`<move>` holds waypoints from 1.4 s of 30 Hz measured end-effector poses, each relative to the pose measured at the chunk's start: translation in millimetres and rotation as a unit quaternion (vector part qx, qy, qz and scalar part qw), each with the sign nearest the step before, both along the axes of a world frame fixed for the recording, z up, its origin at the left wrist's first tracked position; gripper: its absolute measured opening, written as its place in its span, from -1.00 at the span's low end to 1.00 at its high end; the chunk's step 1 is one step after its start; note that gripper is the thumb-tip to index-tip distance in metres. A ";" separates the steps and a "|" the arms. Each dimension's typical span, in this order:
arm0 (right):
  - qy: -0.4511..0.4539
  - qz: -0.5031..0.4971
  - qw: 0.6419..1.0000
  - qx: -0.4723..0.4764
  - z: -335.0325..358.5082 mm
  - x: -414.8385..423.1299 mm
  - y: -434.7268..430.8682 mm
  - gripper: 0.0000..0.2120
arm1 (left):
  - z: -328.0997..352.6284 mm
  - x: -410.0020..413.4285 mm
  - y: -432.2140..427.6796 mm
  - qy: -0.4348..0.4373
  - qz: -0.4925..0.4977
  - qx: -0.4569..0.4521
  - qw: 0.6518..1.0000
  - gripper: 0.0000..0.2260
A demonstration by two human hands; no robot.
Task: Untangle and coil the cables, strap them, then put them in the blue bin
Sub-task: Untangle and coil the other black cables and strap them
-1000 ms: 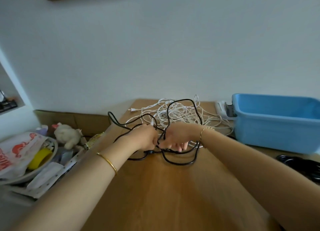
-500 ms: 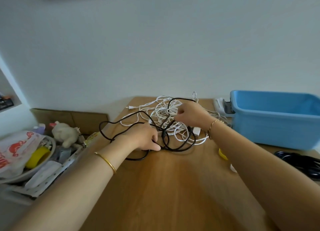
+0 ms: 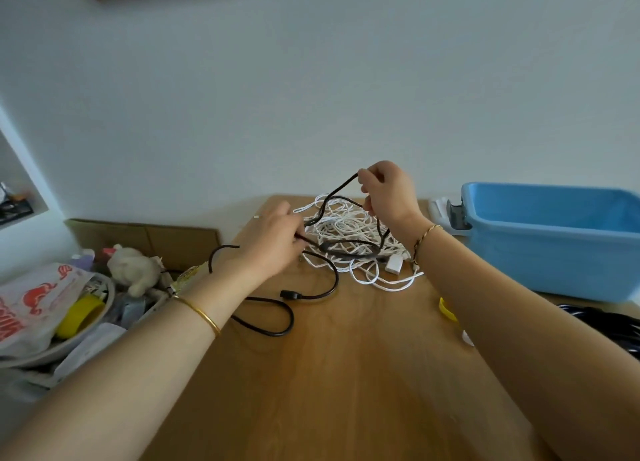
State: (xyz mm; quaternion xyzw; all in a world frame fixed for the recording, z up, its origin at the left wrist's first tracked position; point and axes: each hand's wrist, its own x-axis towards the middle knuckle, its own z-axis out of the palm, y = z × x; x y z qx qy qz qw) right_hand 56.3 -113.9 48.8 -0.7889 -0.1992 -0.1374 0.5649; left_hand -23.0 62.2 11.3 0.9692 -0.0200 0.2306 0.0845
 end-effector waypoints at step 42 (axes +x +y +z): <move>0.172 0.187 0.930 0.266 49.5 -30.9 -9.6 -0.76 | 65.1 -9.8 -17.9 -0.009 -0.064 -0.427 0.902 -0.76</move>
